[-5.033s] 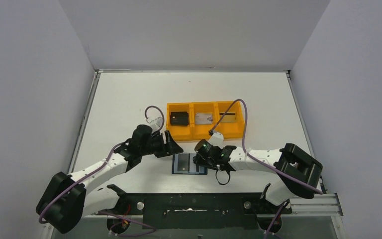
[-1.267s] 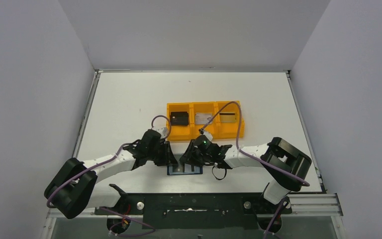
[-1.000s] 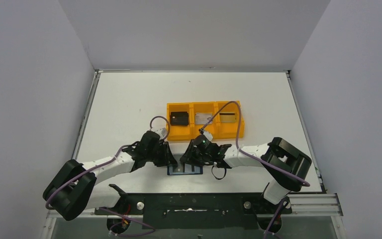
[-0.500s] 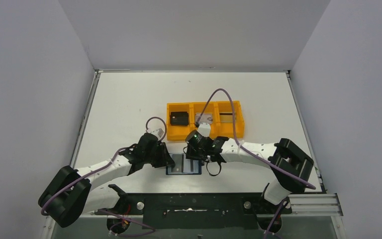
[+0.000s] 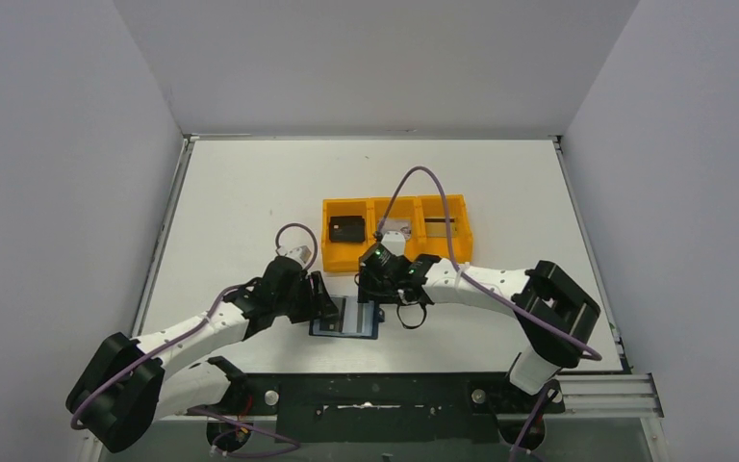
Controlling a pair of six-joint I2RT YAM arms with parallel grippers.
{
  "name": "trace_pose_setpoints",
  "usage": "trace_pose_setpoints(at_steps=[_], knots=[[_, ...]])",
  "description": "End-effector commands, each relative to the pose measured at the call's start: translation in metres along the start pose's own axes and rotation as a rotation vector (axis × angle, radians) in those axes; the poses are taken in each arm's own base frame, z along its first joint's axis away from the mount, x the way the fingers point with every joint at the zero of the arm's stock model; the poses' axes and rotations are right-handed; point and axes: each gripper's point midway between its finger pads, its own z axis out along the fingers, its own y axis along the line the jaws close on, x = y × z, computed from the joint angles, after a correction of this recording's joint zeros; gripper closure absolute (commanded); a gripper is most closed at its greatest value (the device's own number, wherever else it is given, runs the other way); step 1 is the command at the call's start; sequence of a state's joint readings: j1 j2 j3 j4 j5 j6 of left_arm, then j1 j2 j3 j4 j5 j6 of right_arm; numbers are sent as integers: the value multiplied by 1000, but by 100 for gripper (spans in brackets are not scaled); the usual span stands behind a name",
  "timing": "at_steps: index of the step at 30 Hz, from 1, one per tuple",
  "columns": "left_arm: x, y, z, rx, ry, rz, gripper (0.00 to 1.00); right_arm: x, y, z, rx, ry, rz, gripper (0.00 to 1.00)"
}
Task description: Take the credit cards out of the card holder
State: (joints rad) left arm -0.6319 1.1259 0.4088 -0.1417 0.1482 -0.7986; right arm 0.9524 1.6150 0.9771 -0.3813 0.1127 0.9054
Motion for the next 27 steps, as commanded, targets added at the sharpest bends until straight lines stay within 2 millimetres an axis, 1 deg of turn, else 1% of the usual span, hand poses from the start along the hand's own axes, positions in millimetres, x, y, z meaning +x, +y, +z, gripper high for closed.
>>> trace_pose_setpoints(at_steps=[1,3,5,8,9,13,18,20,22,24,26,27], knots=[[-19,2,-10,-53,-67,21,47,10,23,7,-85,31,-10,41],[-21,4,-12,-63,-82,21,43,16,23,13,-68,51,-15,40],[-24,5,-13,-75,-91,19,42,25,19,20,-25,75,-36,40],[-25,6,-15,-79,-99,18,41,31,12,24,48,84,-70,42],[-24,6,-14,-79,-98,17,41,32,10,24,70,81,-80,45],[-17,9,-10,-74,-69,5,41,33,0,24,144,67,-76,64],[-16,12,-10,-80,-70,0,41,25,-10,16,179,19,-54,77],[-16,14,-10,-87,-73,-1,41,23,-11,13,163,13,-48,76],[-16,14,-10,-89,-72,1,41,20,-6,10,135,4,-53,68],[-16,15,-10,-90,-70,1,41,14,4,4,103,-8,-54,60],[-15,15,-10,-92,-67,1,41,9,16,-1,64,-16,-61,53],[-15,15,-10,-91,-67,1,41,6,20,-3,54,-17,-63,51]])
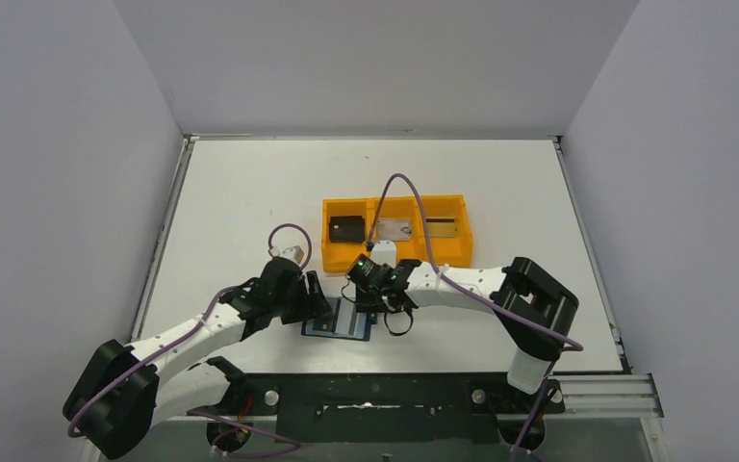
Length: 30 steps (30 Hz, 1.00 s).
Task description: Take the credit cards out of the card holder
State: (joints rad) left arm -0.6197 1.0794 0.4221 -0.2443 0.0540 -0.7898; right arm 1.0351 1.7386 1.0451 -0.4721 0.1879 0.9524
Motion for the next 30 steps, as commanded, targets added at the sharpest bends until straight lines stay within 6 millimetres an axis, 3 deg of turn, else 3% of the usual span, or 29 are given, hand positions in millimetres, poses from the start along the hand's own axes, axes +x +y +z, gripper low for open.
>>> trace_pose_setpoints(at_steps=[1,5,9,15,22,30], knots=[[-7,-4,-1,10,-24,3,42,-27,20,-25,-62,-75,3,50],[-6,-2,-1,4,-21,5,45,-33,40,-30,-101,-93,16,39],[-6,0,-2,-4,-22,4,48,-29,53,-23,-106,-75,1,34],[-7,2,-3,-16,-28,1,49,-10,38,-2,29,-32,-28,25],[-6,3,-2,-18,-28,-5,49,8,31,6,105,-14,-97,25],[-3,9,3,-46,-4,11,49,14,6,4,252,-20,-163,30]])
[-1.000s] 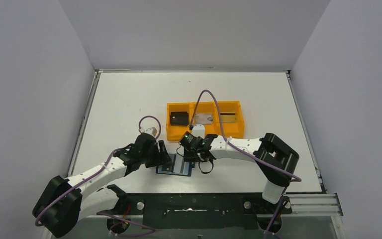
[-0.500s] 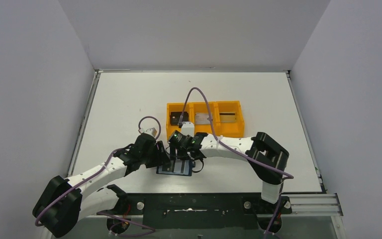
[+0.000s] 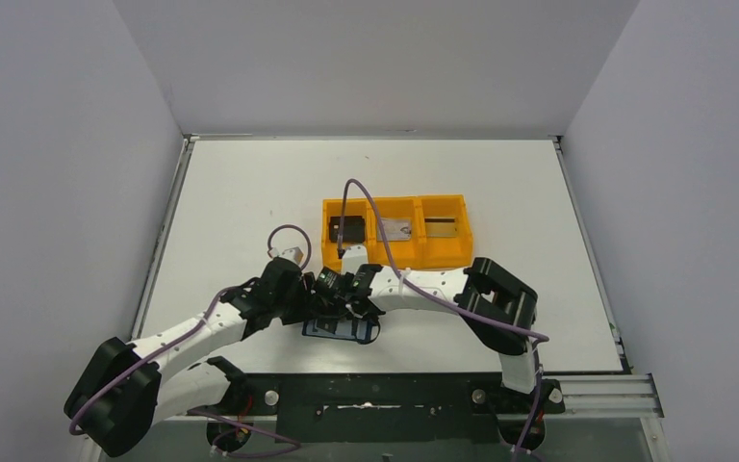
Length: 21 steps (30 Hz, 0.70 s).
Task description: Take the credit cards out of the card holder
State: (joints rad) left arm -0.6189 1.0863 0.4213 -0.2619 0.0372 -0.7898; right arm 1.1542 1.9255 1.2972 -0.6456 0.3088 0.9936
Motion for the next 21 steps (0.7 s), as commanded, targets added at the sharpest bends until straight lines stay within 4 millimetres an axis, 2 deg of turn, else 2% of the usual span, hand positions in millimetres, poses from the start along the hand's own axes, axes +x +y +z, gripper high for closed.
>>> trace_pose_setpoints(at_steps=[1,5,10,15,21], knots=[[-4,3,3,-23,-5,14,49,11,-34,0,152,5,-67,34],[-3,3,4,-19,0,17,50,10,-32,-3,114,-5,-61,44],[-5,-5,3,19,-3,30,52,13,-24,1,63,7,-44,47],[-6,-4,1,14,-7,25,52,14,-29,1,97,14,-48,40],[-10,-9,-2,29,-20,27,52,-17,-9,-21,-41,-45,39,38]])
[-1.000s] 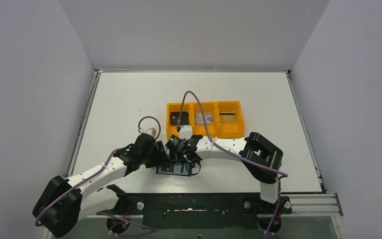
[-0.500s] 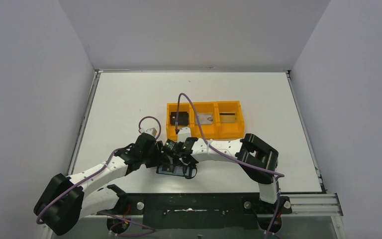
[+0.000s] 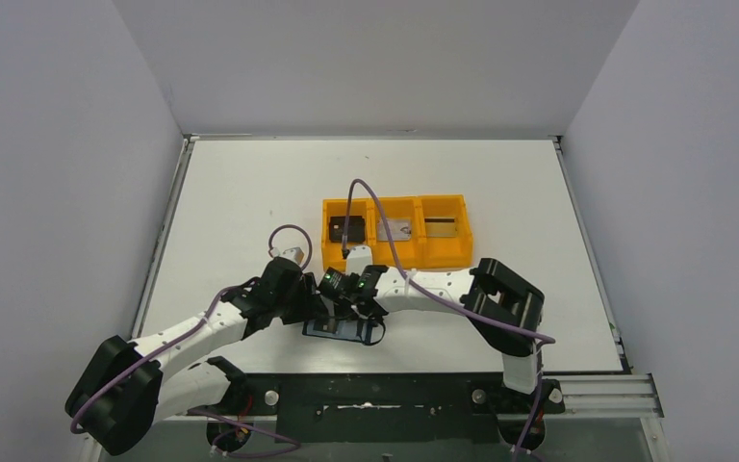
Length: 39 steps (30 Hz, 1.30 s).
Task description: Take the credit cards out of the card holder
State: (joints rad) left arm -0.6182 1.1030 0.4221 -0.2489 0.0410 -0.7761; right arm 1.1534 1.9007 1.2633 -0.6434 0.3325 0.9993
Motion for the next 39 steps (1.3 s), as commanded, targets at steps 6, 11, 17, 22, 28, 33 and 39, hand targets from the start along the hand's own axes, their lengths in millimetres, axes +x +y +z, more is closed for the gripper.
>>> trace_pose_setpoints(at_steps=[6,11,17,22,28,33,39], knots=[[-15,-13,-10,44,-46,14,53,-47,8,-44,-198,-94,149,44],[-22,-17,-17,46,-75,15,53,-54,18,-56,-331,-117,215,47],[-28,-23,-22,79,-101,13,53,-47,51,-59,-555,-70,275,56],[-22,-31,-20,129,-74,26,56,-37,66,-47,-668,-30,358,63],[-14,-26,-13,117,-33,35,60,-27,73,-30,-708,36,388,69],[-12,-24,-9,105,-18,37,61,-16,56,-15,-616,71,427,69],[-10,-20,-6,90,-12,43,62,-4,45,-3,-542,114,444,69]])
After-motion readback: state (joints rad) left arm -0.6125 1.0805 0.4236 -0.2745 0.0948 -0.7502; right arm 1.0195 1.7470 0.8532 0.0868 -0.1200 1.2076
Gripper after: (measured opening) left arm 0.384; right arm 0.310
